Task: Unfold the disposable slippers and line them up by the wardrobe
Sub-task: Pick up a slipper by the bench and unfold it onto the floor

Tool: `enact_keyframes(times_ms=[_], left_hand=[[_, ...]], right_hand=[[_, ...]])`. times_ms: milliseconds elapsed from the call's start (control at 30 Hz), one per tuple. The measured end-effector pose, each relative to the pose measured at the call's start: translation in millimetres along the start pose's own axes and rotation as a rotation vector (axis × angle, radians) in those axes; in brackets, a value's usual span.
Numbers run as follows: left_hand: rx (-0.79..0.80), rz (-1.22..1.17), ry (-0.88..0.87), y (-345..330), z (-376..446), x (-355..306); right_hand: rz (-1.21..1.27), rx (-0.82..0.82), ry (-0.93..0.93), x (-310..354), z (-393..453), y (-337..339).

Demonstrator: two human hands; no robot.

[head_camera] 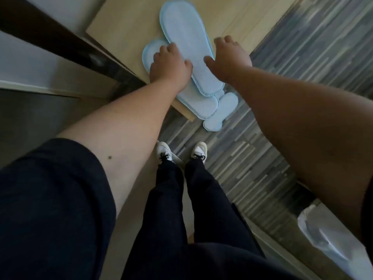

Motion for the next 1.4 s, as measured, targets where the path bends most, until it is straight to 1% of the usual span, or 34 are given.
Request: enact_keyframes(times_ms=[100,233,333,433,500,700,833,967,1167,1300,1400], left_hand=[[0.074,-0.099,0.127,-10,14,2],[0.167,-0.348,0.34,-27,31,10],[0.177,-0.446,0.412,-31,40,13],[0.193,-0.538,0.448,-32,40,15],[0.198,-0.599,0.429,-30,38,15],[0.239,-0.785,0.394,-13,7,27],[0.248,-0.816,0.369,6,-30,31],[0.215,-0.771,0.324,20,-67,48],[0.24,-0.766,0.301,26,-120,89],[0.246,-0.804,0.306,23,-151,135],[0.244,-0.827,0.312,19,-168,185]], right_hand=[[0.097,0.01,-0.07,-1,16,-7],[0.182,-0.002,-0.128,-4,32,-18],[0.265,-0.026,-0.19,-13,36,-21],[0.345,-0.01,-0.243,-20,35,-22],[0.427,-0.005,-0.271,-21,29,-19],[0.798,-0.106,-0.337,-14,-8,-2],[0.897,-0.133,-0.35,-3,-41,9],[0.888,-0.099,-0.313,16,-77,13],[0.851,-0.035,-0.263,57,-125,9],[0.824,-0.007,-0.264,97,-152,-8],[0.818,0.007,-0.258,139,-168,-30]])
Point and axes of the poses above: each hand's wrist, its own z-axis towards the middle knuckle, its own y-axis out of the back of the hand, x = y × z, the point moved 7 cm from there along z, towards the middle knuckle, and after that the axes turned 15 degrees about y, right-handed, at the moved point
